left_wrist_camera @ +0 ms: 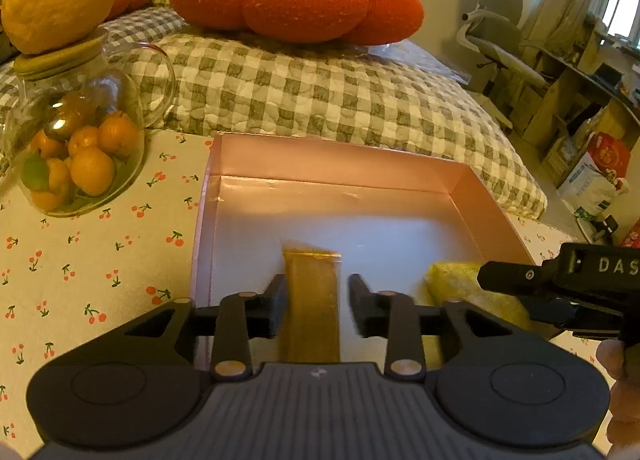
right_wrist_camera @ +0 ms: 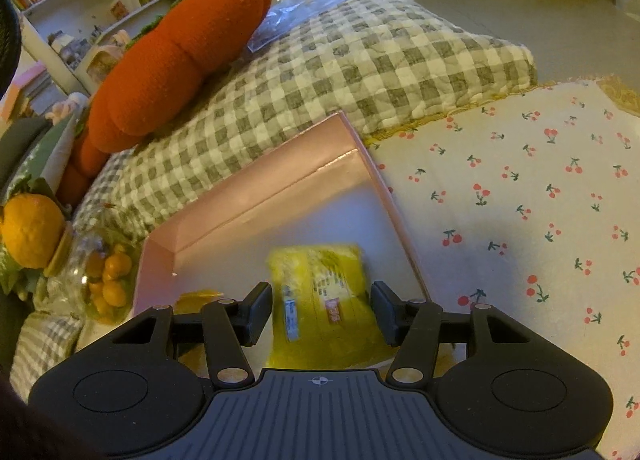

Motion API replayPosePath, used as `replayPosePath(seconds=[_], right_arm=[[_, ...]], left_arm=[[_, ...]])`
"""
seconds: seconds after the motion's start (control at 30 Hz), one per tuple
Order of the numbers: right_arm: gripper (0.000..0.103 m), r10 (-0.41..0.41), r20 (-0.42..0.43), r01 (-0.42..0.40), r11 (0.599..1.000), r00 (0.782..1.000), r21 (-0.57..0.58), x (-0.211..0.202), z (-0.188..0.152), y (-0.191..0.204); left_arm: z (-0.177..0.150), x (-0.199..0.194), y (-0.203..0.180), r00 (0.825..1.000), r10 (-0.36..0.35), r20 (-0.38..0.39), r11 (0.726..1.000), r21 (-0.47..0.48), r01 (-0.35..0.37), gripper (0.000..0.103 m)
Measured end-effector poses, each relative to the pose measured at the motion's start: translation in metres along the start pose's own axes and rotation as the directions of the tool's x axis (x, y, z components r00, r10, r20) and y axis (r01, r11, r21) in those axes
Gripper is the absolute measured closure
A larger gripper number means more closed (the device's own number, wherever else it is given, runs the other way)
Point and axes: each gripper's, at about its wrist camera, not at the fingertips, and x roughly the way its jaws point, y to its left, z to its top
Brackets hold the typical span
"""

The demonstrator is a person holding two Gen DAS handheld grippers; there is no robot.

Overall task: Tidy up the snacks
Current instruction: 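Lower both held snacks into the pink box and open both tools, then lift both tools out of the box and move back over the snack pile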

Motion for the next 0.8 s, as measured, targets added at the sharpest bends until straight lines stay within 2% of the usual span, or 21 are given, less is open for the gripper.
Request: replayPosePath(seconds=[0.03, 0.1, 0.6, 0.8], right_arm=[[0.04, 0.005, -0.002, -0.005, 1.0, 1.0, 0.009, -0.001, 0.0, -0.001], [0.037, 0.005, 0.0, -0.005, 1.0, 1.0, 0.015, -0.002, 0.001, -0.002], [0.026, 0.016, 0.022, -0.017, 1.0, 1.0, 0.013, -0.035, -0.003, 0.009], [0.024, 0.012, 0.027, -0.013, 1.0, 1.0, 0.007, -0.056, -0.01, 0.014]], left_arm=[[0.0, 0.0, 0.0, 1.0, -0.002, 0.002, 1.0, 0.003, 0.002, 0.047], [0.0, -0.002, -0.001, 1.0, 0.002, 0.014, 1.0, 0.01, -0.002, 0.036], [0.001, -0.028, -0.009, 1.0, -0.015, 0.015, 0.999, 0.041, 0.014, 0.013], [0.0, -0.044, -0.011, 1.0, -0.009, 0.01, 0.999, 0.054, 0.008, 0.008]])
